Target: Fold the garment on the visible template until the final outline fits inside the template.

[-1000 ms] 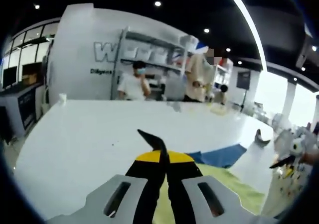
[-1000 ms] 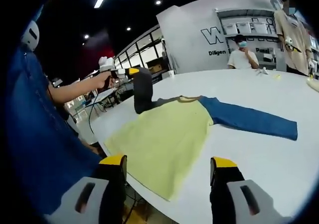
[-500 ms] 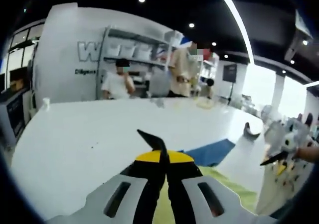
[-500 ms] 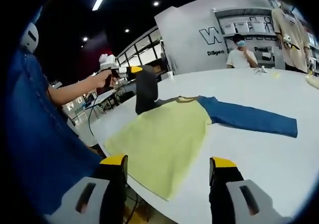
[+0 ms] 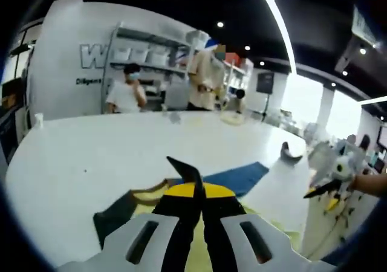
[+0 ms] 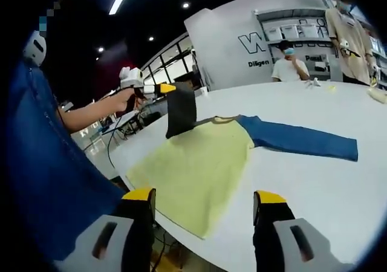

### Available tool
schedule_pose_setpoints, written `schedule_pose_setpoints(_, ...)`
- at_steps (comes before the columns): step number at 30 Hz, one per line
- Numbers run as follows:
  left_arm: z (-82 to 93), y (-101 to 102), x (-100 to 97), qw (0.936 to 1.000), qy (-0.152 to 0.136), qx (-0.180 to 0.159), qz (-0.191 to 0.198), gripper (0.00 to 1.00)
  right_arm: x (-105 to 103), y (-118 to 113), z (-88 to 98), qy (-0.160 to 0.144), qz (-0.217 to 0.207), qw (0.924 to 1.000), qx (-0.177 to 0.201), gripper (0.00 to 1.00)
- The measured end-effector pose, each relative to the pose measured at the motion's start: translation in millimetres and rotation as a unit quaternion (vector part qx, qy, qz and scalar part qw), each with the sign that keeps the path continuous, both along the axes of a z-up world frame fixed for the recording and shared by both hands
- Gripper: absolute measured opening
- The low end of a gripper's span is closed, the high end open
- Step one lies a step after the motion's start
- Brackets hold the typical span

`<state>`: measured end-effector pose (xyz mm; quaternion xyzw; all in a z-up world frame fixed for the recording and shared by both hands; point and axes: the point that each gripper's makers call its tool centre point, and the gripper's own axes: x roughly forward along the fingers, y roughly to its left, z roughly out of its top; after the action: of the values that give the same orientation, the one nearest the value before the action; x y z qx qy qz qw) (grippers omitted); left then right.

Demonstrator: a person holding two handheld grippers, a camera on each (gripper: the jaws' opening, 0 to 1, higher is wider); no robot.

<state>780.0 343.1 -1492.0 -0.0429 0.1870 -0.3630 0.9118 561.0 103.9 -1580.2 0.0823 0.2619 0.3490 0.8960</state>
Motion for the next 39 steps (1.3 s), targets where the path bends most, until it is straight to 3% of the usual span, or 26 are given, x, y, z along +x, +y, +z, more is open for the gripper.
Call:
schedule_pose_setpoints(12, -12.5, -33.2, -20.1, 0.9997, -0.002, 0.016, -0.017, 0.02, -4.4, -1.0, -3.4, 0.004, -0.005, 0.9999, 0.008, 0.62)
schedule_pose_setpoints(19, -30.0, -54.3, -58.8, 0.9936, -0.034, 0.054, -0.093, 0.02, -9.6, -2.8, -6.2, 0.010, -0.009, 0.9999, 0.011, 0.61)
schedule_pose_setpoints(24, -41.0, -64.4, -78.8, 0.9898, -0.045, 0.061, -0.121, 0.02, -11.9, -3.4, -8.1, 0.014, -0.011, 0.9998, 0.013, 0.61)
schedule_pose_setpoints(39, -50.7, -74.8, -107.0, 0.9849, -0.069, 0.059, -0.147, 0.02, -17.5, 2.3, -12.0, 0.026, -0.011, 0.9995, 0.016, 0.60)
